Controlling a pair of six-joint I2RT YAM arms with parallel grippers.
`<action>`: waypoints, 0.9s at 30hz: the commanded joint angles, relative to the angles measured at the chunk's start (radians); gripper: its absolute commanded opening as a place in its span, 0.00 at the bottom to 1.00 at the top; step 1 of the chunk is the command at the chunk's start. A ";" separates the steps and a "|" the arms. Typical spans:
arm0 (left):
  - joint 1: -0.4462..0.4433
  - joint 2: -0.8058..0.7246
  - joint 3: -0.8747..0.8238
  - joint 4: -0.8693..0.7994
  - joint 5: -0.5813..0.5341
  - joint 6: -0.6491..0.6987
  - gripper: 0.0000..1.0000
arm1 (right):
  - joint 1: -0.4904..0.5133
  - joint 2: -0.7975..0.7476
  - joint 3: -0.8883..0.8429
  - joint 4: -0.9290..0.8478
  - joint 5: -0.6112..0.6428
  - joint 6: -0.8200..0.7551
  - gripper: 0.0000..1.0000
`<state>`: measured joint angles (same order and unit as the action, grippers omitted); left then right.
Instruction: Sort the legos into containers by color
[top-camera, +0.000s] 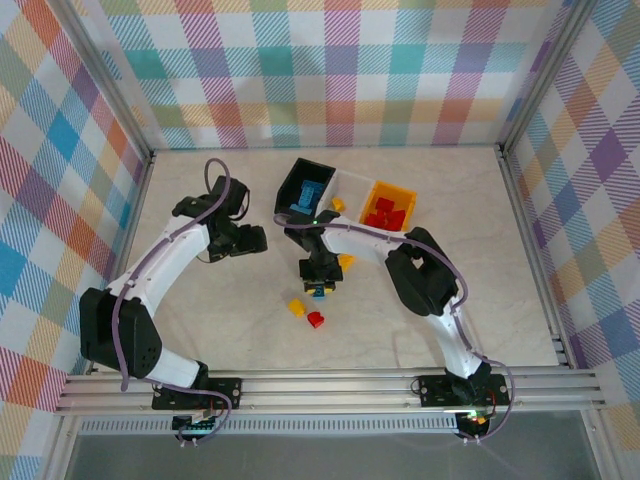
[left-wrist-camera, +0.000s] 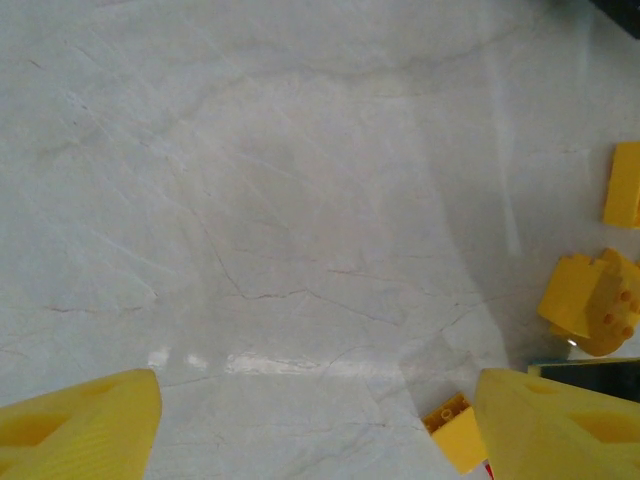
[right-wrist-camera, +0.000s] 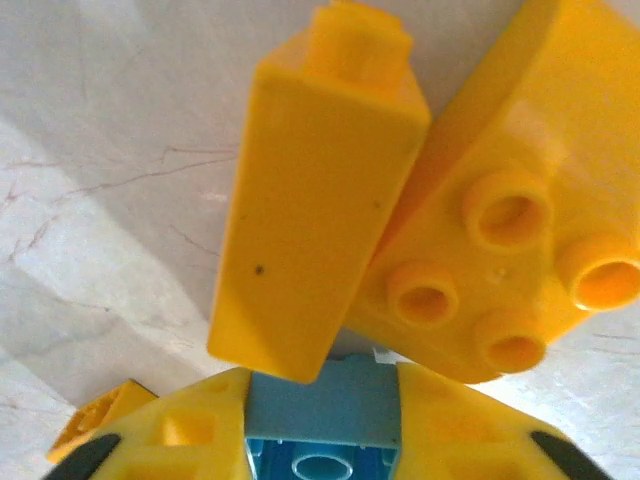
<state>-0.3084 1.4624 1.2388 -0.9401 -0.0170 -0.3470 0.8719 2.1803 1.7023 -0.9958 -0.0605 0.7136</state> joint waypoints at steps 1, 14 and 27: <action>0.014 -0.042 -0.038 0.000 0.017 0.010 0.82 | 0.001 -0.076 -0.023 -0.042 0.017 -0.014 0.22; -0.069 -0.106 -0.245 0.088 0.172 -0.134 0.83 | -0.162 -0.158 0.219 -0.022 -0.078 -0.135 0.27; -0.127 -0.110 -0.295 0.102 0.229 -0.279 0.86 | -0.331 0.303 0.873 0.126 -0.128 -0.203 0.31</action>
<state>-0.4236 1.3655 0.9169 -0.8093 0.1917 -0.5976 0.5468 2.4260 2.5275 -0.9142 -0.1596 0.5327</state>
